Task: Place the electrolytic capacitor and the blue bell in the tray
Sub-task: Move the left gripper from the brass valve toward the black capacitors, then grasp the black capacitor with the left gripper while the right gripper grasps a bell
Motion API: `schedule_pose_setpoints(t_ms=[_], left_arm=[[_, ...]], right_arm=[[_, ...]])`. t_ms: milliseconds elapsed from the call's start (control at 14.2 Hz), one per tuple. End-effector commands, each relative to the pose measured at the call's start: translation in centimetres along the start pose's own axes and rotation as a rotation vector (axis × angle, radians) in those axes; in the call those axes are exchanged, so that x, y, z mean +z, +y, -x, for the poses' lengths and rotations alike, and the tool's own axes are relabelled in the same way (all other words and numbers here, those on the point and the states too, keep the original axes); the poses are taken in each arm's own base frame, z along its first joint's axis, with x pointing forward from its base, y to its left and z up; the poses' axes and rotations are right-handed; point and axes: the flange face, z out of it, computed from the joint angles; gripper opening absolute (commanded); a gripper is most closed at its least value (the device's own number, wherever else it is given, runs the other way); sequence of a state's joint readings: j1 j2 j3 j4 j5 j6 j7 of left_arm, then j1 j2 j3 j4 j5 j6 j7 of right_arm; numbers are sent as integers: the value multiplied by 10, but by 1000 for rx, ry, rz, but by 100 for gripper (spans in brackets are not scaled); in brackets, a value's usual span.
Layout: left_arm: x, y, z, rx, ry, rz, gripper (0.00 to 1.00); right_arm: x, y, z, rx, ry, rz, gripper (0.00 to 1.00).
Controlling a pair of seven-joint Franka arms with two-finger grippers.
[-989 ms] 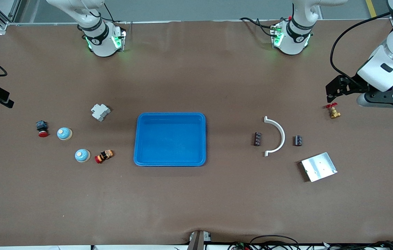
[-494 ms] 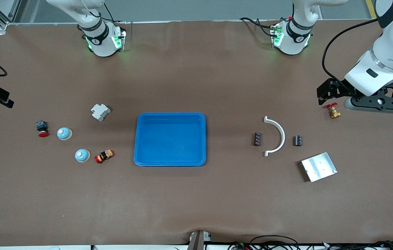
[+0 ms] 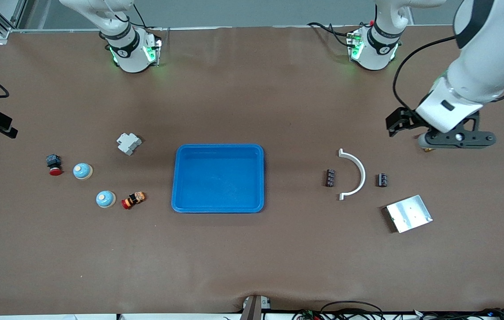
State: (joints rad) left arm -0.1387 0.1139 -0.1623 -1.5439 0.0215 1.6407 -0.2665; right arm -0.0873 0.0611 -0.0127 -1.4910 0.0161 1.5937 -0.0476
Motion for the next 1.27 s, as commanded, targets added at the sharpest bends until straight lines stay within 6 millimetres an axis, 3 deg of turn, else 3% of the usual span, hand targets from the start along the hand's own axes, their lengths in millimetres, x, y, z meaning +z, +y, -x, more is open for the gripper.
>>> schedule_pose_setpoints(t_ms=[0, 282, 636, 847, 989, 1200], left_arm=[[10, 19, -2, -15, -11, 41, 100], [28, 43, -10, -42, -17, 104, 100], [94, 102, -14, -40, -47, 34, 100], [136, 109, -6, -11, -35, -18, 100], [155, 113, -3, -13, -18, -43, 100], [190, 113, -3, 3, -14, -64, 100]], right_arm=[[-3, 3, 1, 9, -2, 11, 100], [-2, 3, 1, 9, -5, 11, 100], [3, 13, -1, 13, -14, 12, 100], [31, 34, -12, 51, -57, -2, 100], [50, 33, -20, 49, -80, -5, 100], [114, 29, -52, 37, -105, -9, 100]])
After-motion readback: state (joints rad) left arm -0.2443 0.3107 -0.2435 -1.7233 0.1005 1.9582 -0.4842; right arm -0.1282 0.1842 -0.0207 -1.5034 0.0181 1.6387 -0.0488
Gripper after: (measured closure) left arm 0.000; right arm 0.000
